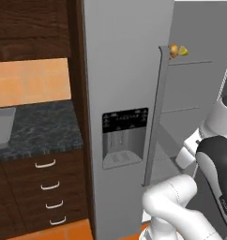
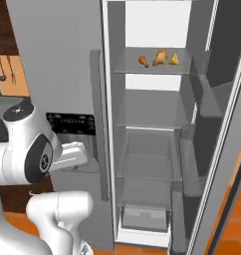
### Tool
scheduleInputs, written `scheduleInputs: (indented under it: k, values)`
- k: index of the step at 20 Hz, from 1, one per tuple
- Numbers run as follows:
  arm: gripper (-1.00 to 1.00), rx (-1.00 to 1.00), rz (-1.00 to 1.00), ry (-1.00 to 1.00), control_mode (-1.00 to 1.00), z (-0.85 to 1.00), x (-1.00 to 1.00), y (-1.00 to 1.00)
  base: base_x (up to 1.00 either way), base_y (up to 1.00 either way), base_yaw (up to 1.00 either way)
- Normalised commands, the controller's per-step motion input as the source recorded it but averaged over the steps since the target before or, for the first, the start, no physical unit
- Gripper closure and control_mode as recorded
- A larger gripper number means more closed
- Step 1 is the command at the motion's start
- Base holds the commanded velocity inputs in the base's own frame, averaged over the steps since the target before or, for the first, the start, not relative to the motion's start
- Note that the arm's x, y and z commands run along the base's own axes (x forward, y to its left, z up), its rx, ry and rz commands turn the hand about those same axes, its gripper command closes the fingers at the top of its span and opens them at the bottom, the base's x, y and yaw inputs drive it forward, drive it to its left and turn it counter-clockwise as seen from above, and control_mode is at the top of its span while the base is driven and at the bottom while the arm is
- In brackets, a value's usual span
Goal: Place one lemon wedge and one chicken drumstick in each tupperware on the nearby counter, to pack two identical lunches.
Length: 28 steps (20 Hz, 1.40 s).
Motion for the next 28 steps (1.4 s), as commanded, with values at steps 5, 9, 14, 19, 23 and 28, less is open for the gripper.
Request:
scheduleInputs:
  k: [5,9,14,19,23,28]
  values:
    - [-1.0,0.0,0.0,0.0,1.0,0.0,0.0,0.0,0.6,-0.67,0.0]
    - [-1.0,0.0,0.0,0.0,1.0,0.0,0.0,0.0,0.39,-0.61,0.0]
    - [-1.0,0.0,0.0,0.0,1.0,0.0,0.0,0.0,0.24,-0.44,0.0]
    - [-1.0,0.0,0.0,-0.08,-1.0,0.01,0.32,0.0,0.05,0.0,0.0]
    - [-1.0,0.02,-0.05,-0.41,-1.0,0.47,0.53,0.05,0.0,0.0,0.0]
    - [-1.0,0.05,-0.06,-0.42,-1.0,0.72,0.52,0.28,0.0,0.0,0.0]
